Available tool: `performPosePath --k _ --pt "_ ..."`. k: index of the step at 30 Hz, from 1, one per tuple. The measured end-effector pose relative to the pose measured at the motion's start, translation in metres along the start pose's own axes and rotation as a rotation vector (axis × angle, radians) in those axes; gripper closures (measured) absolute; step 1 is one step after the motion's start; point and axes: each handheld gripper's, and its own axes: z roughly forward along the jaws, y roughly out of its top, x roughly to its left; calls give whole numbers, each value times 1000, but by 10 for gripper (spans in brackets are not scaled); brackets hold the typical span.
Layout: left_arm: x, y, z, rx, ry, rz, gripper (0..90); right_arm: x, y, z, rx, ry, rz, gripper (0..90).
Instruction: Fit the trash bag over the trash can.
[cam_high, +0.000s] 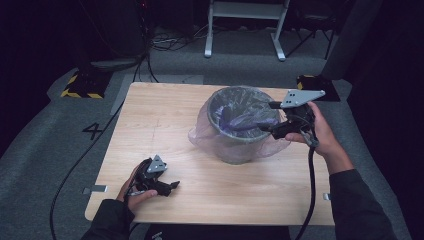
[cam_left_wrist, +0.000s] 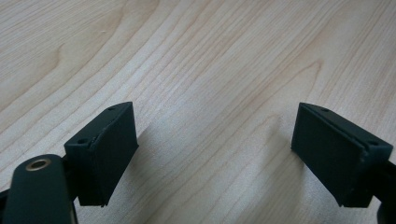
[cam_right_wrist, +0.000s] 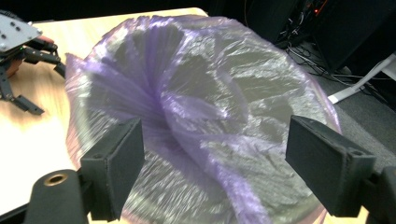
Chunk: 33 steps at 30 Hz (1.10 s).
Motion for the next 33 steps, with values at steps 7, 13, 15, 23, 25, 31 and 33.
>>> performPosePath --k 7,13,15,23,25,31,33 --pt "0 0 0 0 0 0 138 4 -6 -4 7 -12 -5 195" --pt "0 0 0 0 0 0 138 7 -16 -9 22 -46 25 194" --pt "0 0 0 0 0 0 138 9 -20 -11 21 -52 23 191" --pt "0 0 0 0 0 0 138 19 -27 -17 43 -71 11 186" --pt "0 0 0 0 0 0 138 22 -31 -18 47 -77 7 186" --pt "0 0 0 0 0 0 138 26 -39 -21 47 -82 12 187" --pt "0 0 0 0 0 0 138 27 -41 -22 51 -83 15 188"
